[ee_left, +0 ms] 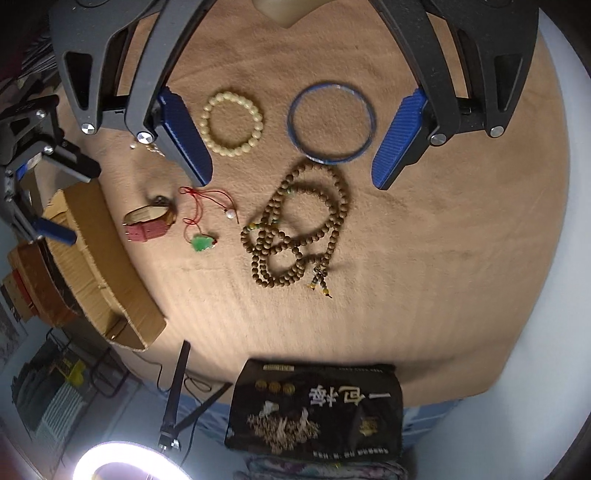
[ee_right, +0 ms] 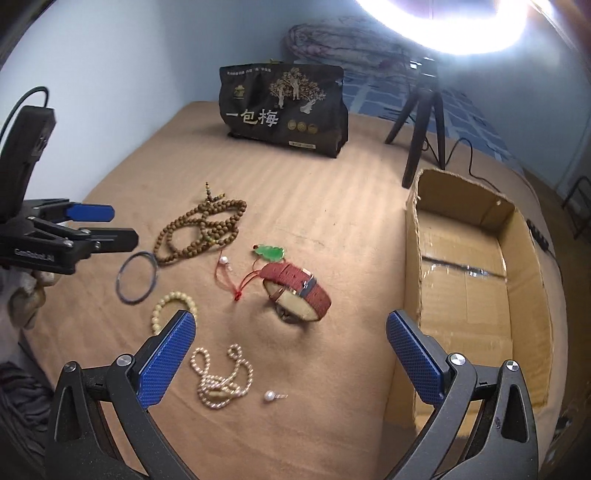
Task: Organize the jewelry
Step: 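Grasp the red-strap watch with the right tool while the left tool grasps the wooden mala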
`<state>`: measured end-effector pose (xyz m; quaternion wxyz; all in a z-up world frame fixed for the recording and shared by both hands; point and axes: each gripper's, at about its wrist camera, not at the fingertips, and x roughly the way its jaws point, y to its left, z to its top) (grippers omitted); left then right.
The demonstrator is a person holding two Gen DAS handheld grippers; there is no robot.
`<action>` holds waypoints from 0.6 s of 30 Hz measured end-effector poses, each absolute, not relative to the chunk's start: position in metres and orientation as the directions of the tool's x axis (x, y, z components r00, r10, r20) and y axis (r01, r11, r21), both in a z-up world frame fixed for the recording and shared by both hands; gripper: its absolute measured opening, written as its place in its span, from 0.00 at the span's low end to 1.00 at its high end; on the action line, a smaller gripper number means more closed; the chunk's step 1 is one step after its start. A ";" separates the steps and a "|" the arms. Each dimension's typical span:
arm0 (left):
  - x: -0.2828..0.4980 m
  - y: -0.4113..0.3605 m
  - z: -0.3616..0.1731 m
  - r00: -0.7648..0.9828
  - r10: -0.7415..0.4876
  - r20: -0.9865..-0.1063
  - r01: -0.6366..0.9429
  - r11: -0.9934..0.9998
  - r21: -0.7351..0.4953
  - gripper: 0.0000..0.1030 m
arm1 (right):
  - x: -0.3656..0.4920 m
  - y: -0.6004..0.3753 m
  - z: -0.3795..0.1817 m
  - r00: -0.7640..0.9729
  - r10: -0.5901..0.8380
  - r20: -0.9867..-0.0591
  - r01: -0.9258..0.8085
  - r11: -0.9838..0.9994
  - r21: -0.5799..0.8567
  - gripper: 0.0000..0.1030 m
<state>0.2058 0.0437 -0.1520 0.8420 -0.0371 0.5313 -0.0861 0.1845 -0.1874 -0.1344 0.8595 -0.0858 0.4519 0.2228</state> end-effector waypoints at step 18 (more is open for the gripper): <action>0.242 0.034 -0.203 0.352 -0.137 -0.926 0.205 0.976 -0.067 0.88 | 0.215 -0.159 -0.157 0.475 0.272 -0.837 -0.529 0.848 -0.024 0.97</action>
